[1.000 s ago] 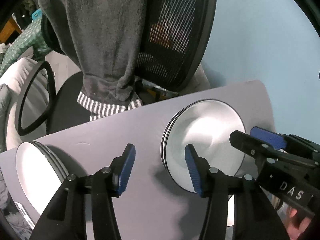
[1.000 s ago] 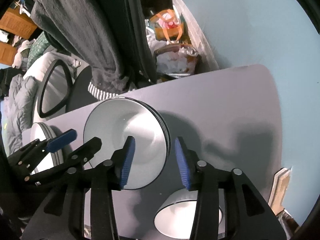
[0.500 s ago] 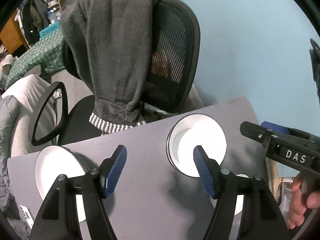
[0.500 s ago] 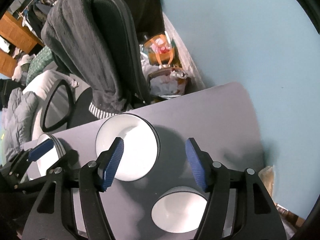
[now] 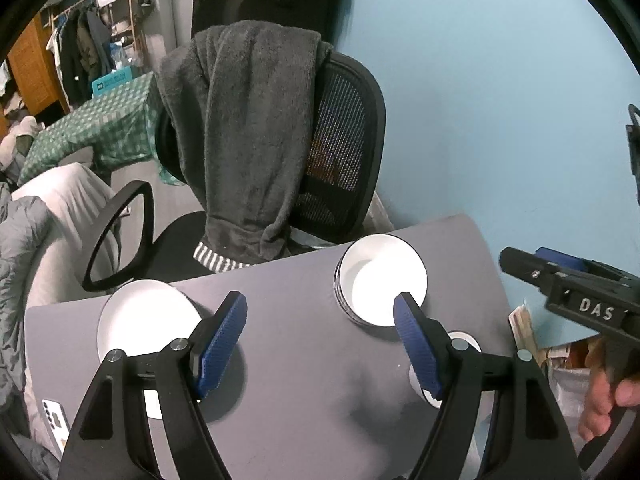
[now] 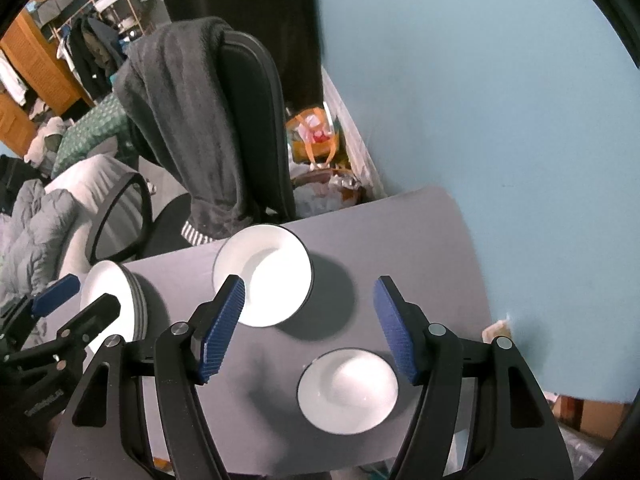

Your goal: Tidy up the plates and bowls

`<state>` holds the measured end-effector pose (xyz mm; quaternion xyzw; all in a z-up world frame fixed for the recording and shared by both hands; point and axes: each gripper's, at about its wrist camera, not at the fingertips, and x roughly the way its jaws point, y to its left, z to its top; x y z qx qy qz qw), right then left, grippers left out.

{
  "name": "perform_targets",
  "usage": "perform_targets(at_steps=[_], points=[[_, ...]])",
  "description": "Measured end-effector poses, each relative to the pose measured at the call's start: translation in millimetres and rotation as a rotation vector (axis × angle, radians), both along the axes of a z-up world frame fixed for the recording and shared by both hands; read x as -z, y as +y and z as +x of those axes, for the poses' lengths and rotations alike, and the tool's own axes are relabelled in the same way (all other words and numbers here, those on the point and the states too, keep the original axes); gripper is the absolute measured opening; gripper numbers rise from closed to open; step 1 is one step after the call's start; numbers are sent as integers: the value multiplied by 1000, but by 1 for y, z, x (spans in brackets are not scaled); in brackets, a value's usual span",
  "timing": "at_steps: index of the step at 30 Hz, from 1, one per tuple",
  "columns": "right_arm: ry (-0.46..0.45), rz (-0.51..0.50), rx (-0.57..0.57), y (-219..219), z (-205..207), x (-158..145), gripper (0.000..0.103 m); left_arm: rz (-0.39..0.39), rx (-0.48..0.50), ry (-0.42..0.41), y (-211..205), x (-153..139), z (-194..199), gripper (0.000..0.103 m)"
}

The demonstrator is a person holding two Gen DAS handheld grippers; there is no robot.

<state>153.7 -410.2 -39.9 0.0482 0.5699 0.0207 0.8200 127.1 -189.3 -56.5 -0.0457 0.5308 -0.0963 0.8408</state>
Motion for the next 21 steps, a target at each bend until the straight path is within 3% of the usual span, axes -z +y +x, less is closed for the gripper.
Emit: perform_targets(at_steps=[5,14,21], points=[[-18,-3,17,0,-20,-9,66,-17,21,-12,6,-6,-17,77],[-15,-24,51,-6,-56,-8,66,33,86,-25,-7,-6,-45,81],[-16,-40,82,-18,-77,-7,66,-5,153,-15,-25,-3,-58,81]])
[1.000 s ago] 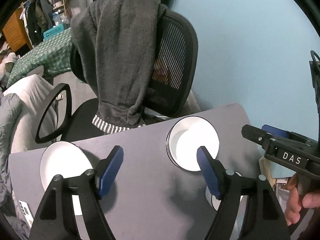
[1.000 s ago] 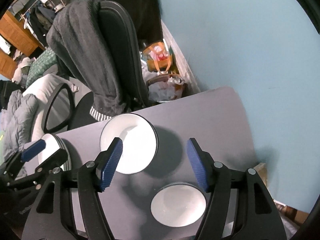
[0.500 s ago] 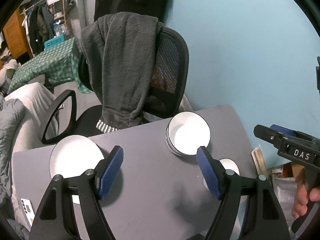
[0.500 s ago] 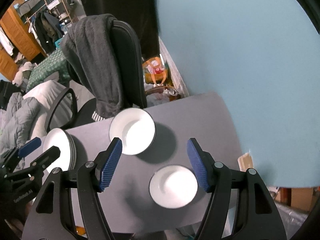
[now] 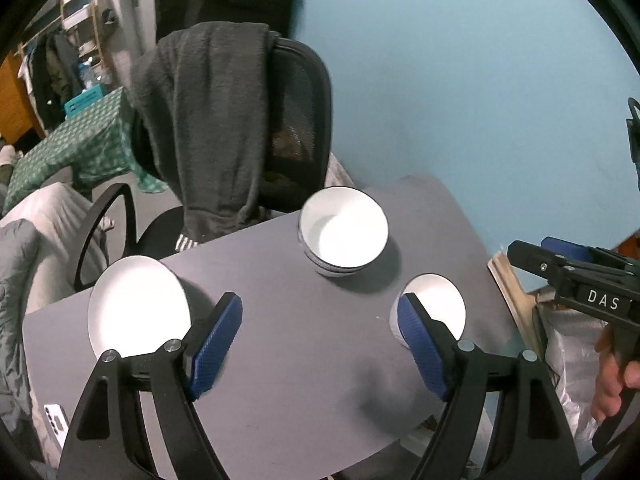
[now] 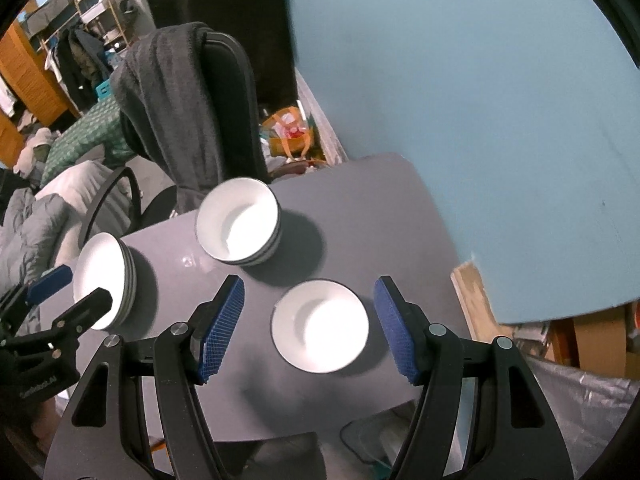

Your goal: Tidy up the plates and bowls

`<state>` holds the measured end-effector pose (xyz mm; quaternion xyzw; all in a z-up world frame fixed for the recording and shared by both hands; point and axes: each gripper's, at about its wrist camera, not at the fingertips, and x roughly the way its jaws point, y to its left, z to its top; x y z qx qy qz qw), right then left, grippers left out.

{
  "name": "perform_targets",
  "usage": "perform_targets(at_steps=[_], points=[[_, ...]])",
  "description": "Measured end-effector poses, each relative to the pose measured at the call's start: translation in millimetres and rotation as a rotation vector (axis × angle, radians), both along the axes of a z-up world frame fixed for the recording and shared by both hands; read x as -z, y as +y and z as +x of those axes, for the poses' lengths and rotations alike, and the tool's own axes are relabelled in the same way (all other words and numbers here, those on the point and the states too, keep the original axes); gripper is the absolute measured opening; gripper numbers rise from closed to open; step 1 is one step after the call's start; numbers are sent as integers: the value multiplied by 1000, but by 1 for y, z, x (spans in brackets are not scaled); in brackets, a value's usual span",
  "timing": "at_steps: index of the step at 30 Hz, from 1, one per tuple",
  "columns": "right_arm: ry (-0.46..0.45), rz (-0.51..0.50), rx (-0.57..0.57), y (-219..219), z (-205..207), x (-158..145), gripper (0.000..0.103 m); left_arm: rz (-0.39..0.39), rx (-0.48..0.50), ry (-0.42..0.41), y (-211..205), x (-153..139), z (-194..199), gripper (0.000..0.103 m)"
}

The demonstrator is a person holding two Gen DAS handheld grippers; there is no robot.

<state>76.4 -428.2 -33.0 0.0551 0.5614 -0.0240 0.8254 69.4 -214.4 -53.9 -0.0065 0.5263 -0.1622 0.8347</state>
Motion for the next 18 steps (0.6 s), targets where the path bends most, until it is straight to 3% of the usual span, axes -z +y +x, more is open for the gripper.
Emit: perform_targets(at_steps=[4,18], points=[[9,4,37,-10,-12,3,66,-28,38,-5,-12,-1,-1,81],[40,0,122,-45,-35,15,66,16,161,-4,-62,20,7,81]])
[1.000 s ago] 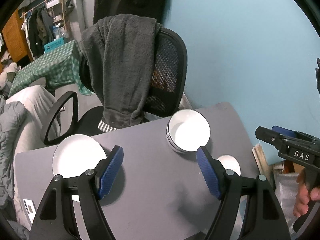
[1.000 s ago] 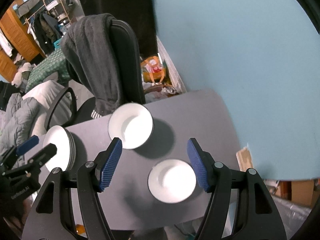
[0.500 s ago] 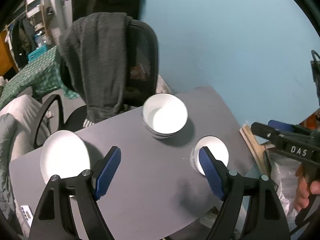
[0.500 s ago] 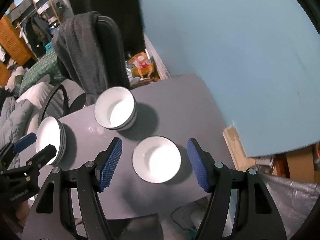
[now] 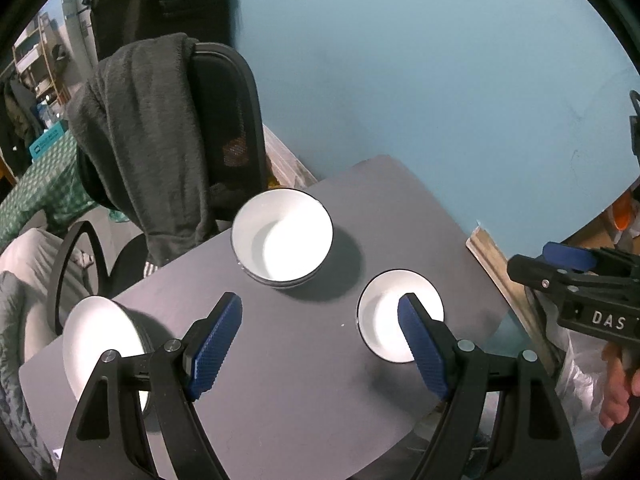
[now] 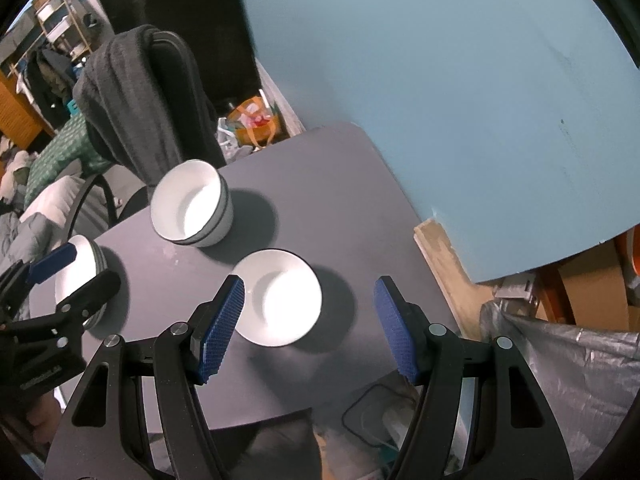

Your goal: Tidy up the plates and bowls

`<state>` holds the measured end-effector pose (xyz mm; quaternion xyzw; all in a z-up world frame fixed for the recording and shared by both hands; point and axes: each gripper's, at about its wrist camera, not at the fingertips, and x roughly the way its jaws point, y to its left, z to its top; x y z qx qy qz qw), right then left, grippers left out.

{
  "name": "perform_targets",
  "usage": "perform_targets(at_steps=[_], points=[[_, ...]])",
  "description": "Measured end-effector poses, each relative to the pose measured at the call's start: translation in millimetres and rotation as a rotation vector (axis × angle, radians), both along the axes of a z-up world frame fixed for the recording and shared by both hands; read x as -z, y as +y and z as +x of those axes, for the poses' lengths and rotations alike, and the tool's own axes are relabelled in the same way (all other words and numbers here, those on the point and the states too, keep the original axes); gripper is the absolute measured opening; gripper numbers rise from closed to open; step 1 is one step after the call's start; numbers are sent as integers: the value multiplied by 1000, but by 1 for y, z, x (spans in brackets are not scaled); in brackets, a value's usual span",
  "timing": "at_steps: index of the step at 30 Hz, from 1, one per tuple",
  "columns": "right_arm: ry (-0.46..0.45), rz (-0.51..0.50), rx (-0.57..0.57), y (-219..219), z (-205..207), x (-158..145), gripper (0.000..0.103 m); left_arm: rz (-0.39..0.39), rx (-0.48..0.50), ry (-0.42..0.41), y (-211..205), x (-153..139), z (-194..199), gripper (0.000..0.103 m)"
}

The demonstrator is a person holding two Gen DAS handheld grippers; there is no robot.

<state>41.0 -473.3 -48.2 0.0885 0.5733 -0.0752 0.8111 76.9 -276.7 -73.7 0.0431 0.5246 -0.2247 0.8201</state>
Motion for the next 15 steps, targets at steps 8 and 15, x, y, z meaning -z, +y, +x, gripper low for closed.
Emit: perform_targets(at_steps=[8,15], points=[[45,15,20,-23,0,29,66,-2,-12,140,-19,42,17,81],[94,43,-7,-35,7,67,66,56,19,202,-38,84,23,81]])
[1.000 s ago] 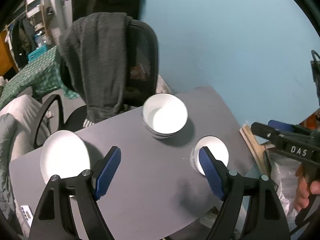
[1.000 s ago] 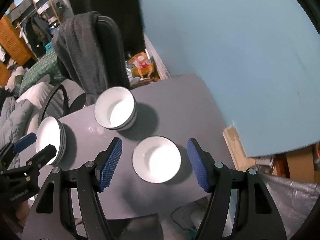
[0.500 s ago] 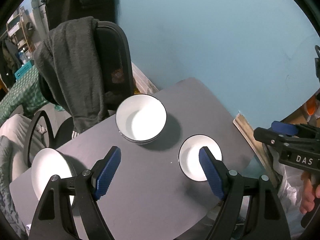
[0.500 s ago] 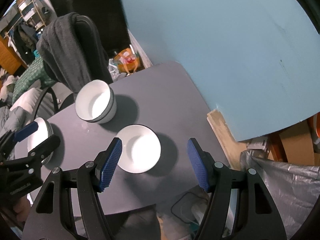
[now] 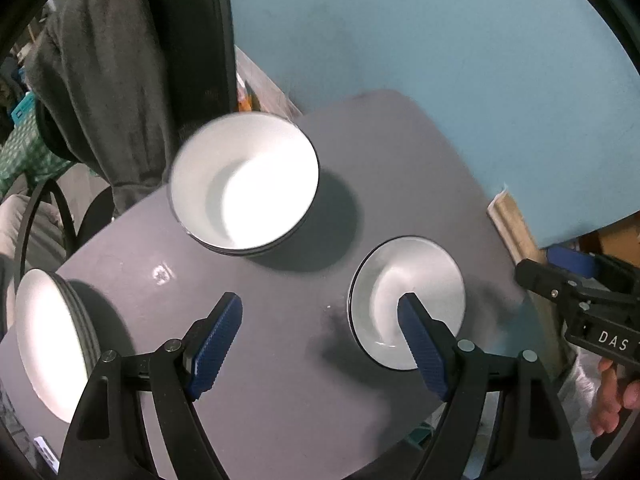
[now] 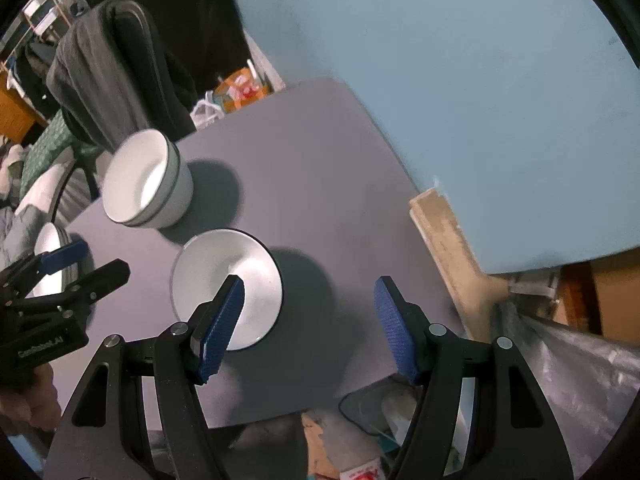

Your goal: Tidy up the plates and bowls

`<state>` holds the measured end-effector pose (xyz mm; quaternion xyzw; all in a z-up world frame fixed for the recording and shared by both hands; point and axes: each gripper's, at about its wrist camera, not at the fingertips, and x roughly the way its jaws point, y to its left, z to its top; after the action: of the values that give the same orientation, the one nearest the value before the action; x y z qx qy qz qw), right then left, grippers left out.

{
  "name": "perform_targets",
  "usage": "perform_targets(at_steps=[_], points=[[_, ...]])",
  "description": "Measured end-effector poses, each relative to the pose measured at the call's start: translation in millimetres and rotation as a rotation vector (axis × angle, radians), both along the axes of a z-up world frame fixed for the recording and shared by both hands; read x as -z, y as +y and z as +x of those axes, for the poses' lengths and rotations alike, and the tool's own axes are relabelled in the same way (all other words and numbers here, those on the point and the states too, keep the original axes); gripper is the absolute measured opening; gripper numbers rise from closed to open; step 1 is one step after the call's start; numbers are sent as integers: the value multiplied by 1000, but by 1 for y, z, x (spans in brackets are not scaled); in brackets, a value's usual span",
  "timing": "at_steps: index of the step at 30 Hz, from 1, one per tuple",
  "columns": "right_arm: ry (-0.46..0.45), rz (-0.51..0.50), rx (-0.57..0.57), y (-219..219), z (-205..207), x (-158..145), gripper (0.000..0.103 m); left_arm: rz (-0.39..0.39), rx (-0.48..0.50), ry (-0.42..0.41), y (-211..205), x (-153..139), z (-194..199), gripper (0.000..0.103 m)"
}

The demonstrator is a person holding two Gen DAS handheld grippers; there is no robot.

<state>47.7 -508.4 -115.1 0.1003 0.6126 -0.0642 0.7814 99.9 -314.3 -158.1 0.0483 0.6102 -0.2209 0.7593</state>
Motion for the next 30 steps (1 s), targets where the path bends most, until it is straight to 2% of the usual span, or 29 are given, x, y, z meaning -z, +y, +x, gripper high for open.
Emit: perform_targets(at_steps=[7,15,21,22,23,24,27,30], points=[[70,84,-27,-2,7,46,66,33,17,82,-14,35,1,81],[131,157,-13,-3,12,88,66,65,10,100,-23,63,-2,81],[142,204,-2,-2,17,101,66,52,-41,140,-21,75,0,74],[145,206,-6,-2,18,102,66,50,-49,146,-20,76,0,69],[147,205,-11,0,20,102,62,48,-52,152,-19,77,0,64],[148,207,-19,1,21,103,55,51,-54,157,-19,78,0,62],[153,218,-32,1,24,104,43,42,-60,165,-17,79,3,55],[162,226,-42,3,25,105,31,22,-67,184,-15,80,5,42]])
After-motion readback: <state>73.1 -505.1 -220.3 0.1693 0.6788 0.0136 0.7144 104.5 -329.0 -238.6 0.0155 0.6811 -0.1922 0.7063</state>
